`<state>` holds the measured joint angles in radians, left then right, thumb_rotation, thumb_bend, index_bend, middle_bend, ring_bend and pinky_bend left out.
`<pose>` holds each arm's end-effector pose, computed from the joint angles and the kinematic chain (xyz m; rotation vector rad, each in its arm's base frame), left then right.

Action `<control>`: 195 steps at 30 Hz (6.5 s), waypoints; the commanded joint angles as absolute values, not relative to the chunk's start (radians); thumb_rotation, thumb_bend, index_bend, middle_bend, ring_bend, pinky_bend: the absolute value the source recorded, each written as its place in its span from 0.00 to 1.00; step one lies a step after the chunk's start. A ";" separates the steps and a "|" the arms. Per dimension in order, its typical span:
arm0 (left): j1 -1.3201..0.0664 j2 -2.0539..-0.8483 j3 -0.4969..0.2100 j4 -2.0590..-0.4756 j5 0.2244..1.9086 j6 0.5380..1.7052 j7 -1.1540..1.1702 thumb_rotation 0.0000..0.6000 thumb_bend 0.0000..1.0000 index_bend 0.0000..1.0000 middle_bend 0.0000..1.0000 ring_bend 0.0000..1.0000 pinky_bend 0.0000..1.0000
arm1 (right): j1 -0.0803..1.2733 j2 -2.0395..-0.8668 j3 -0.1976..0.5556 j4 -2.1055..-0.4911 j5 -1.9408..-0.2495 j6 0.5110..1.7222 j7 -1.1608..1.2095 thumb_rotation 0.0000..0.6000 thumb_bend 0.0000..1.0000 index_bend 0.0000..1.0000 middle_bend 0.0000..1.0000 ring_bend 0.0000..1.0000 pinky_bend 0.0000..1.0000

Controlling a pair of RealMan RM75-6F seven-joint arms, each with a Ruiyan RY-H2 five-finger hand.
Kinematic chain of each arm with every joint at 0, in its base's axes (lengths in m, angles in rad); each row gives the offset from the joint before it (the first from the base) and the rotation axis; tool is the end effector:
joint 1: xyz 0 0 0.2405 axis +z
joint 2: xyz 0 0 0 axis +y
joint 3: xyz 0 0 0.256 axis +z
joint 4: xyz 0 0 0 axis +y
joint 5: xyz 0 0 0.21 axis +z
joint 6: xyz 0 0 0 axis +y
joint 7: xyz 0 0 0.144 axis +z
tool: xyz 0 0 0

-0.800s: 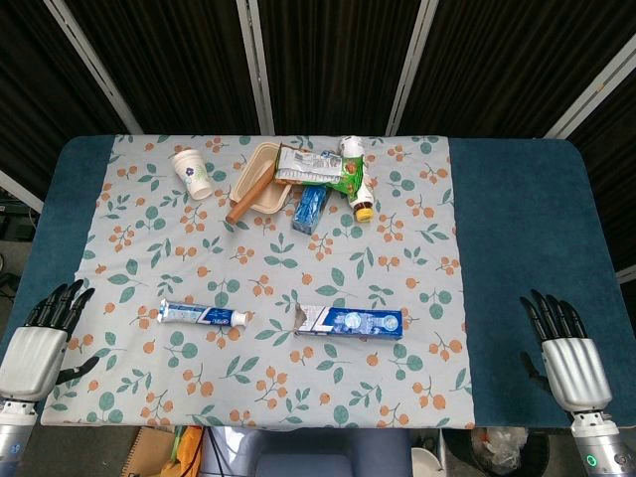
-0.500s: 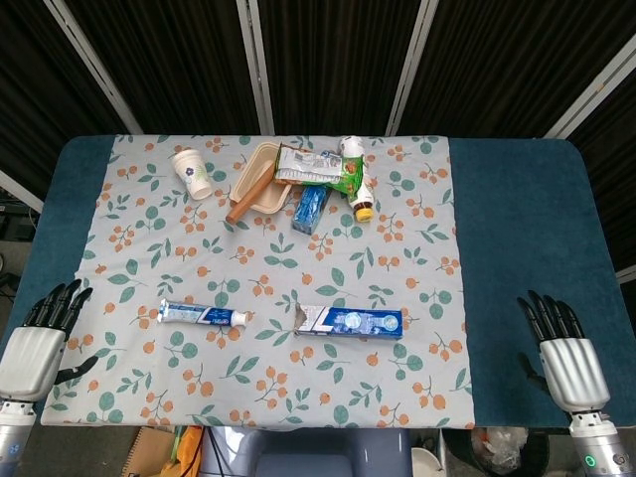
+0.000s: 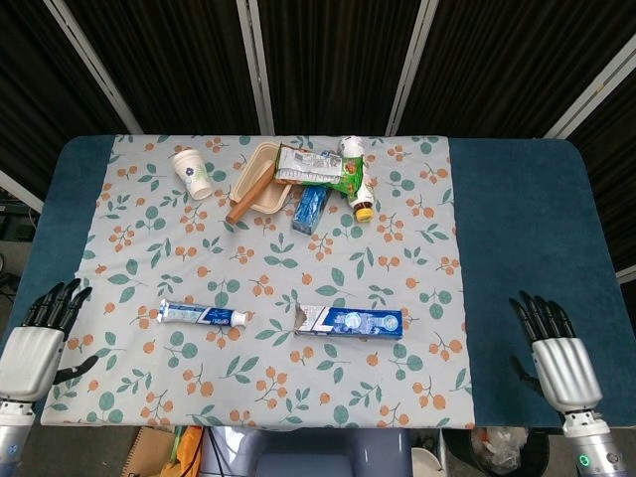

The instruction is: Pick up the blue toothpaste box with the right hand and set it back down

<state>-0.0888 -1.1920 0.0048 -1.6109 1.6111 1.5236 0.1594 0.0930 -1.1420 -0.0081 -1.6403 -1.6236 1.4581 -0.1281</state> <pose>-0.2908 0.1691 0.1281 -1.5170 -0.7928 -0.8959 -0.2913 -0.1688 0.1315 1.5714 -0.8400 0.8691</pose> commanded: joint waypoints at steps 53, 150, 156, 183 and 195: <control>-0.106 -1.153 0.006 -1.651 1.554 1.451 0.122 1.00 0.00 0.00 0.00 0.00 0.07 | 0.586 -1.763 0.174 -1.669 -1.077 0.990 -0.604 1.00 0.34 0.00 0.09 0.03 0.10; -0.581 -1.461 -0.103 -1.501 1.304 1.078 0.639 1.00 0.48 0.72 0.75 0.68 0.69 | 0.569 -1.452 0.201 -1.968 -1.130 1.217 -0.487 1.00 0.40 0.40 0.47 0.43 0.37; -0.710 -1.291 -0.224 -1.630 1.457 1.085 0.638 1.00 0.48 0.72 0.75 0.68 0.69 | 0.561 -1.419 0.199 -2.006 -1.135 1.222 -0.467 1.00 0.40 0.40 0.47 0.43 0.37; -0.936 -1.250 -0.283 -1.812 1.344 0.964 0.932 1.00 0.48 0.72 0.75 0.68 0.69 | 0.541 -1.375 0.199 -2.050 -1.118 1.239 -0.399 1.00 0.40 0.40 0.47 0.43 0.37; -0.985 -1.318 -0.281 -1.800 1.305 0.979 0.992 1.00 0.48 0.72 0.75 0.68 0.69 | 0.541 -1.375 0.196 -2.062 -1.126 1.245 -0.395 1.00 0.40 0.40 0.47 0.43 0.38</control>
<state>-0.9809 -1.3133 -0.2810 -1.8011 1.3083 0.9780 0.9873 0.5405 -1.3749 0.1963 -2.0619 -1.1261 1.2446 -0.3948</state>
